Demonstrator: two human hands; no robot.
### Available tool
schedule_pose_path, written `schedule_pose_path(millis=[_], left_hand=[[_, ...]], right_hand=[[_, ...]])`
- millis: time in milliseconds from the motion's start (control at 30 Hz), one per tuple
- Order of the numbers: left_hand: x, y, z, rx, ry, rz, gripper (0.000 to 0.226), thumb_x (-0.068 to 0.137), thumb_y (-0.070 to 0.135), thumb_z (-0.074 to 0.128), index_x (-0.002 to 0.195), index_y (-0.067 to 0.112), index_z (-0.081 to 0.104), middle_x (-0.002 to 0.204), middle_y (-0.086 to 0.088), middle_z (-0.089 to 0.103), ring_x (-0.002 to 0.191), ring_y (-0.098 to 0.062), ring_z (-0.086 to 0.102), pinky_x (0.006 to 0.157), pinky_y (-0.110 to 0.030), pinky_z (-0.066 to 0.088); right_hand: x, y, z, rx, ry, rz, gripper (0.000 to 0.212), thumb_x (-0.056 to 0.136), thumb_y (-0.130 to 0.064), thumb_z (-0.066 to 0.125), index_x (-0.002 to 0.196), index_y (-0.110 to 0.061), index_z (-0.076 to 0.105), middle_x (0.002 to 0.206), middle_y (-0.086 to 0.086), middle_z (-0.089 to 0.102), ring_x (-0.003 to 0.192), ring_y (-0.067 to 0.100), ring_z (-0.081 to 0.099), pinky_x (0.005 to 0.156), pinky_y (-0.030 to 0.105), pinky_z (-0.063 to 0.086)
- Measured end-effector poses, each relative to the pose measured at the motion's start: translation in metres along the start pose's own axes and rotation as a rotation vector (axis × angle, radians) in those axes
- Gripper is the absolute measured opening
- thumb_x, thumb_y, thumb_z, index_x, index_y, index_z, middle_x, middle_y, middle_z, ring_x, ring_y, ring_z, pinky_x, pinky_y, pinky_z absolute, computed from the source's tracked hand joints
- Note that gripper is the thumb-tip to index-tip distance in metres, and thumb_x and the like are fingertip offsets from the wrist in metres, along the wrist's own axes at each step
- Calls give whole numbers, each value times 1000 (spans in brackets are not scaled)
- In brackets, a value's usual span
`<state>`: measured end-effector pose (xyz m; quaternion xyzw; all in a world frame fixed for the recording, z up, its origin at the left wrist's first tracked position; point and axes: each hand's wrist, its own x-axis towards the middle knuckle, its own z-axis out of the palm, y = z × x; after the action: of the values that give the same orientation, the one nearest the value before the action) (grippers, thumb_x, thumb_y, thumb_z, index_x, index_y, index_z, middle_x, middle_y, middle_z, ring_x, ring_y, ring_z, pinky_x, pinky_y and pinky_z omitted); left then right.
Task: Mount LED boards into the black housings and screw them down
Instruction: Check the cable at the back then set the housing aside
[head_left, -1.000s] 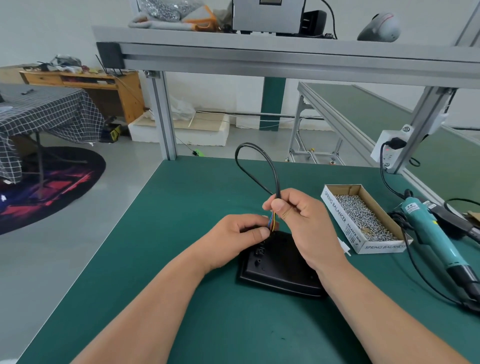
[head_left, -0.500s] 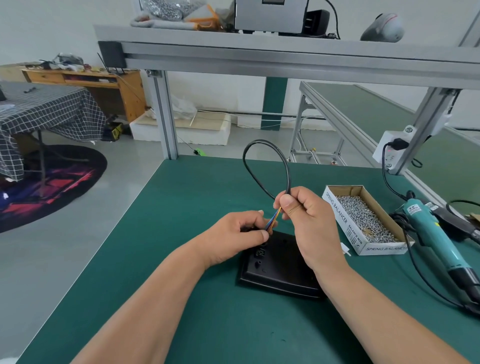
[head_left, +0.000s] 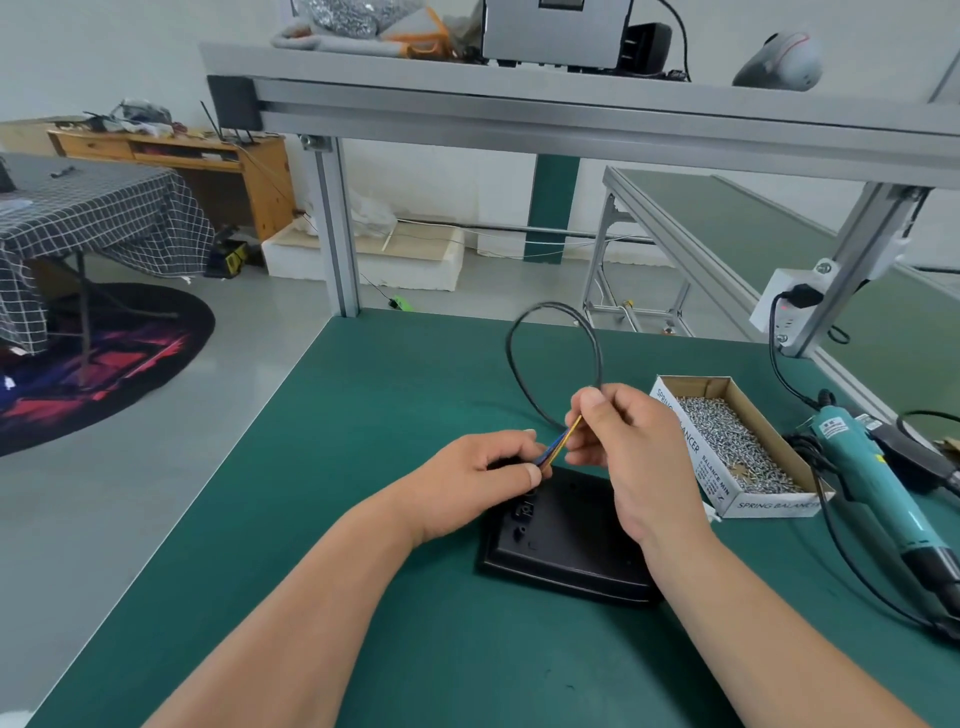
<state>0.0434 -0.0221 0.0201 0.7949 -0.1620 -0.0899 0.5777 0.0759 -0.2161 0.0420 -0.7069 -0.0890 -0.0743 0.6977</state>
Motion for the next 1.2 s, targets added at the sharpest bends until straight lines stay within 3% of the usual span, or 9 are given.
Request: schedule_pose_path(millis=[133,267,600,767,867,967,1067,1133,1200], left_hand=[[-6,7,2,117,-103,30,72,87,54,78,151,55,45,153,26,49,147,7,37,123,-24,30],[-8,3,1,190,-141,-89,129,66,64,91,161,59,6,165,33,16,155,5,15,126,-31,20],[-7,2,7,426,-139,-60,131,73,48,86,168,39,-4,171,30,2,153,15,0,119,-11,8],[-8,7,6,255,-113,-41,126,67,43,92,165,43,12,167,23,24,152,5,27,127,-33,29],[-6,9,9,26,-100,-32,124,64,35,94,163,41,20,165,9,34,150,-4,39,126,-39,35],[-5,8,14,-118,-83,-41,116,67,23,94,160,38,26,159,-2,48,145,-14,52,124,-44,39],[-3,4,14,-206,-75,-58,110,72,17,92,161,31,29,156,-1,55,141,-17,57,122,-45,40],[-3,4,12,-252,-44,-65,105,72,18,90,160,26,33,152,3,60,139,-15,59,118,-38,45],[-3,5,8,-320,18,-59,101,68,22,89,156,22,40,149,10,62,139,-11,59,111,-30,49]], right_hand=[[6,3,-9,126,63,154,16,108,-16,58,95,-9,67,72,-1,70,61,13,66,54,26,57],[12,5,-15,238,109,222,13,108,-13,58,99,-9,66,72,0,70,60,13,67,53,26,59],[18,2,-29,438,87,345,12,107,-2,54,104,-2,66,71,6,70,57,14,67,54,28,61],[19,2,-30,502,71,374,13,107,-1,53,107,0,66,74,8,72,58,13,67,54,26,61],[22,-1,-32,488,150,318,12,104,4,56,113,-2,62,94,20,73,64,16,69,58,25,61],[23,1,-38,202,195,229,45,99,4,63,142,-9,54,128,16,64,91,19,71,72,28,60],[19,-3,-43,-267,60,83,48,97,-6,65,138,-31,63,152,-4,47,134,5,48,111,34,44],[16,-7,-44,-479,-141,-97,40,102,-11,62,133,-35,67,154,-20,43,143,-9,32,123,19,21],[14,-8,-42,-634,-302,-231,32,107,-16,58,130,-36,68,148,-29,47,143,-16,25,114,3,11]])
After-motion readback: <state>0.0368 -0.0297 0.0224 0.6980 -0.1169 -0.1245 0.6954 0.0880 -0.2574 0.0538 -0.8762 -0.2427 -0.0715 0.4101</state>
